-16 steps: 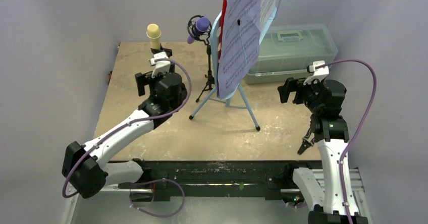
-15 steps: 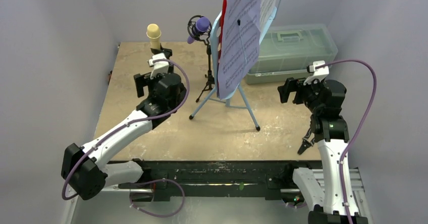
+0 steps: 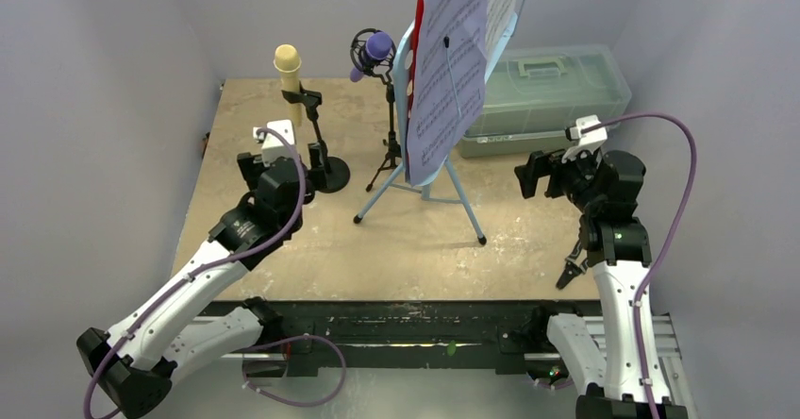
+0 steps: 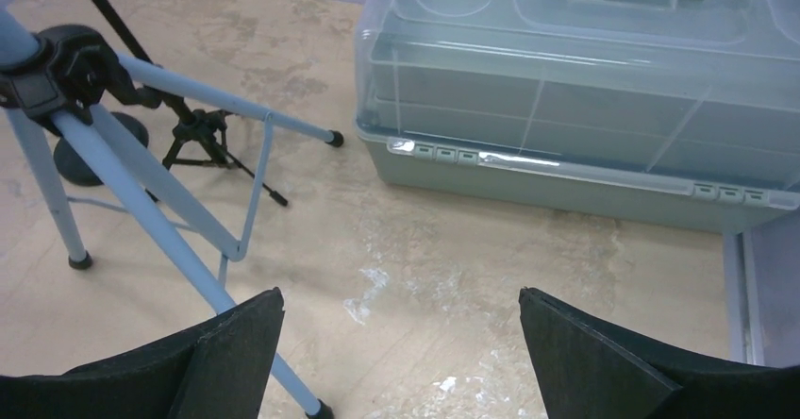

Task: Pack up the instrument practice props
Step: Pick up the music stand from the center of the board.

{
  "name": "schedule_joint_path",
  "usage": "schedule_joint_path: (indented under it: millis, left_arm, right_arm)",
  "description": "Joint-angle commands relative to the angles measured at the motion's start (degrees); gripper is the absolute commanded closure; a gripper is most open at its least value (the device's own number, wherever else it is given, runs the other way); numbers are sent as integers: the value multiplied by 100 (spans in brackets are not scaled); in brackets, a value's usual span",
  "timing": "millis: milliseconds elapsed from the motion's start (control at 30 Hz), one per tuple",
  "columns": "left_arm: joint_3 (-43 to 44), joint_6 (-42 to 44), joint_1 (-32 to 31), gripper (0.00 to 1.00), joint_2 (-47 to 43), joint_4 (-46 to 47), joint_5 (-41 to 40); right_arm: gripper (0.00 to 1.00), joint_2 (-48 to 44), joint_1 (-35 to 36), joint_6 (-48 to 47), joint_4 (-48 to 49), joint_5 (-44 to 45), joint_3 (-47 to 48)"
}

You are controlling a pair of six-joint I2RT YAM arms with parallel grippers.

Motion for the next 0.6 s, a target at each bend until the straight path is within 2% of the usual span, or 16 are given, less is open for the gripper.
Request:
schedule_joint_path:
  millis: [0,167,267,433,567]
  left_arm:
    - [-16,-128,-4,0,203,-567,482]
    - [75,-264,-2,0,600,-887,318]
    - [98,-293,-5,0,611,-888,373]
    - [-87,-163,-4,0,324,-408,761]
    - [-287,163,3,0,336,16,1464]
  right_arm:
    - [1,-30,-18,-659,95,-681,-176]
    - [1,-84,-19,-1166,85,-974,-361]
    - [1,-119,-19,-1834,-73,-1576,-539]
    - [1,-107,-19,-2069,-11,-2088,-962]
    - [1,78,-19,-2434,-358,-2281,-676]
